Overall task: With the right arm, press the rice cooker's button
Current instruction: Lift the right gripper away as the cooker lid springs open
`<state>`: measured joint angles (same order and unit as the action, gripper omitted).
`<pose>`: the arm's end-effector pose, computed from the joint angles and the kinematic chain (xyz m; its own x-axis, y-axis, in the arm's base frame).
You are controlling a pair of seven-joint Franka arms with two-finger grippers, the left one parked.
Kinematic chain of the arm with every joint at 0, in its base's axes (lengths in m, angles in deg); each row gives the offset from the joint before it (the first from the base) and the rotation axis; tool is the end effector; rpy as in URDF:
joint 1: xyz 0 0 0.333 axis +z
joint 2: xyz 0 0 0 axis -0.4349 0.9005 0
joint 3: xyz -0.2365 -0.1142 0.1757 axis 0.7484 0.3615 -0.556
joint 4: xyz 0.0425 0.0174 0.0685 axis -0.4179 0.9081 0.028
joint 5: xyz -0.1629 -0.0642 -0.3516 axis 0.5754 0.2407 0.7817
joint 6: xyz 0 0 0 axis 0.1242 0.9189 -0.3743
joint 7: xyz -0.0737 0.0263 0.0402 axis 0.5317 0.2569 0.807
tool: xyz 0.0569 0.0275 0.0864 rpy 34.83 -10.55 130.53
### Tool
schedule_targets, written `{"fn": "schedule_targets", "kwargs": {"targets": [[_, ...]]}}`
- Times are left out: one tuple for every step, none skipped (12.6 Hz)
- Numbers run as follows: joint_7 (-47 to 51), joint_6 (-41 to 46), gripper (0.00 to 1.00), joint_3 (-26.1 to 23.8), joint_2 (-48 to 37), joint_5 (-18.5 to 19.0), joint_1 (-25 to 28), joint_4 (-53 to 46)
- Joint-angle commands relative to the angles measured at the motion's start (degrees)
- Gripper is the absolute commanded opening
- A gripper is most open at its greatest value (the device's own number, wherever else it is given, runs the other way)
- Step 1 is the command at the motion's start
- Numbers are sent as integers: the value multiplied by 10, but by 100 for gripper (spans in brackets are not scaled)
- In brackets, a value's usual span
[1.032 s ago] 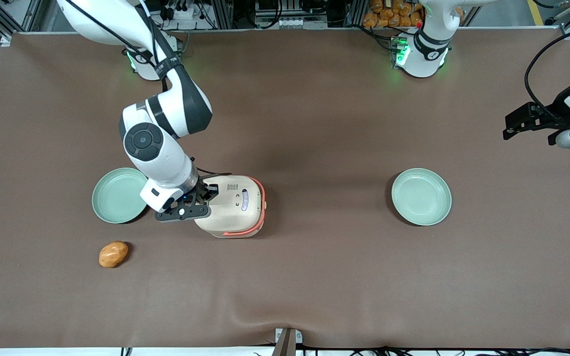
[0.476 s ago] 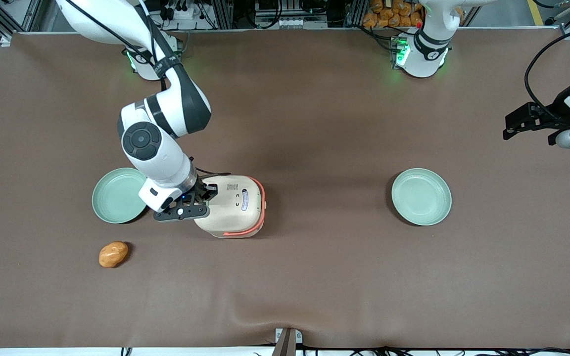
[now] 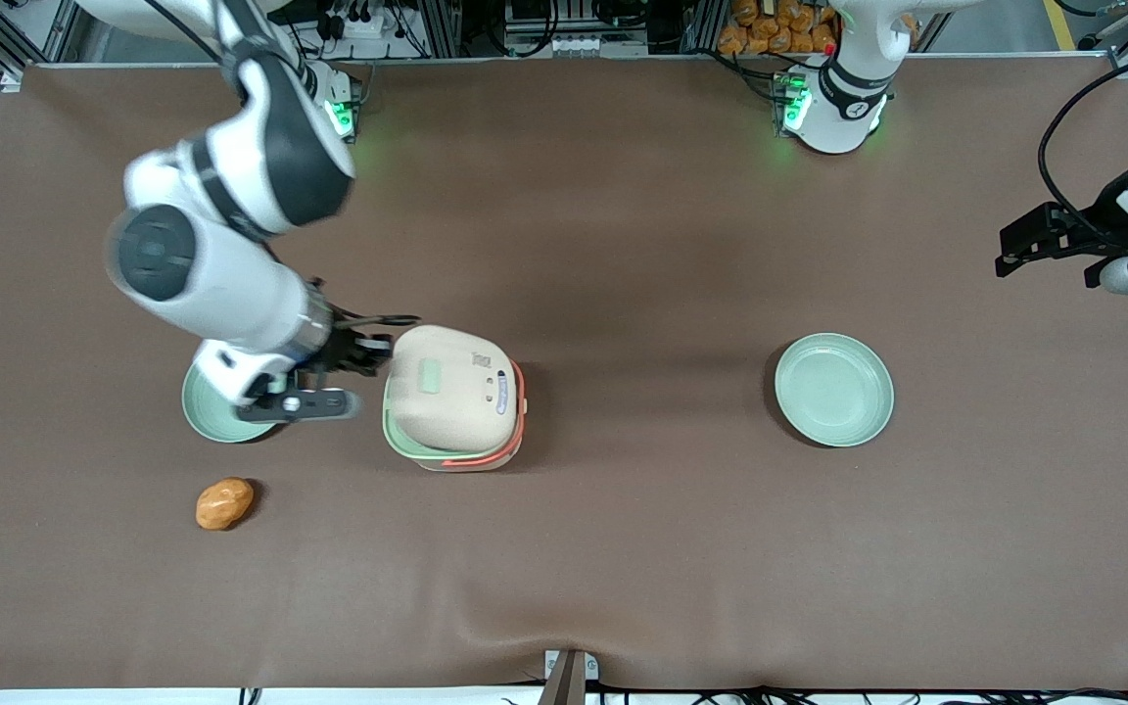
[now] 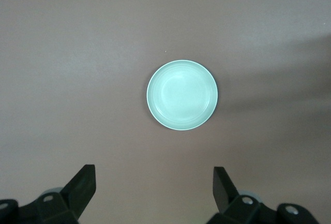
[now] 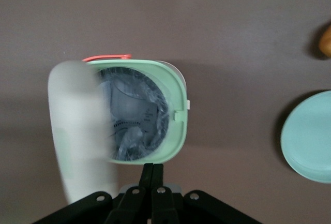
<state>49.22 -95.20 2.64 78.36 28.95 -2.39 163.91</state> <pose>0.6270 0.2408 0.4944 0.9961 0.0189 -0.0863 0.0075 -0.9914 -0.1306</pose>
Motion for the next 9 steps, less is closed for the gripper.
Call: {"fn": "schedule_targets", "kwargs": {"targets": [[-9, 45, 49, -7, -21, -12, -43, -27], [-34, 63, 91, -6, -38, -9, -55, -26], [-56, 95, 100, -4, -54, -7, -69, -26], [-75, 116, 100, -4, -67, -7, -91, -27], [-91, 125, 100, -4, -83, -7, -106, -27], [-102, 137, 100, -3, -100, -6, -125, -26], [-104, 160, 100, -3, -113, -3, -138, -26], [-105, 183, 100, -3, -129, 13, -149, -27], [-109, 195, 100, -5, -152, 38, -157, -24]]}}
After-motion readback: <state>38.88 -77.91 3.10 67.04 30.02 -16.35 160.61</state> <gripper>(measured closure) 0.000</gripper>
